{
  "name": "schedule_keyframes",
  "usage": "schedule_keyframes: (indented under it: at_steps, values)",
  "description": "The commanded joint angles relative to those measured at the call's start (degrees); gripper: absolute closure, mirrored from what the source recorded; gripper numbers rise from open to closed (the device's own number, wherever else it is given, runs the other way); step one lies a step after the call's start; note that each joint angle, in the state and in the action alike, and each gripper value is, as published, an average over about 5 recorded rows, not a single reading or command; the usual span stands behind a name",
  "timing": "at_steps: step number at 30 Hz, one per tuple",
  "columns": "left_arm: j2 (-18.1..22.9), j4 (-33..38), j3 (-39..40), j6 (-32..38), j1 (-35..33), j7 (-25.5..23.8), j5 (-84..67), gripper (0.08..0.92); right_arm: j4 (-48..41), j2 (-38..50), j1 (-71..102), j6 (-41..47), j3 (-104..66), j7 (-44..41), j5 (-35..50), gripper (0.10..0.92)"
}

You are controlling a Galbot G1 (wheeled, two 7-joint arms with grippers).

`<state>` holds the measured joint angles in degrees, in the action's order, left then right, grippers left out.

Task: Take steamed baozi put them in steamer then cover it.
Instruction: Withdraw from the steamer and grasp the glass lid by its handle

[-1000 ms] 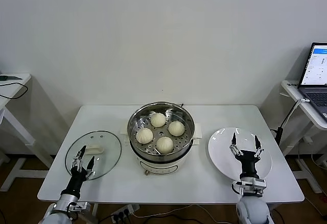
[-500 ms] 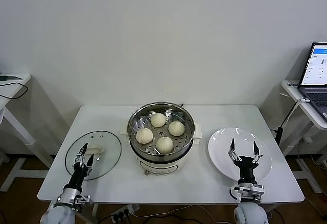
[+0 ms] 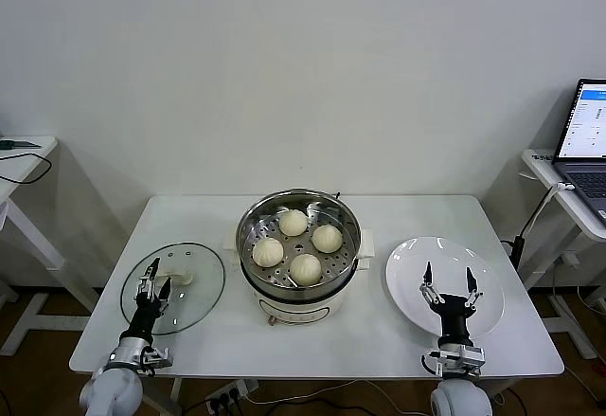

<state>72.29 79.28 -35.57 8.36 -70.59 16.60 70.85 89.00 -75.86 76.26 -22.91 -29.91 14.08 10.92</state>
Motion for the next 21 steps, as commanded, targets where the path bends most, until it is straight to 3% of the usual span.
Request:
schedule_keyframes:
  at_steps: [1,21]
  values:
    - [0.18,-1.69,0.44,-0.71,2.11,-0.46,-0.29,0.177,-0.11,-0.27,0.33,-0.14,-0.17,-0.04,-0.34,0.203]
    - [0.41,-4.57,1.99,-1.86,4.74,-1.0,-2.39,0.177,-0.21,-0.18,0.38,-0.15,-0.52,0.0,-1.03,0.203]
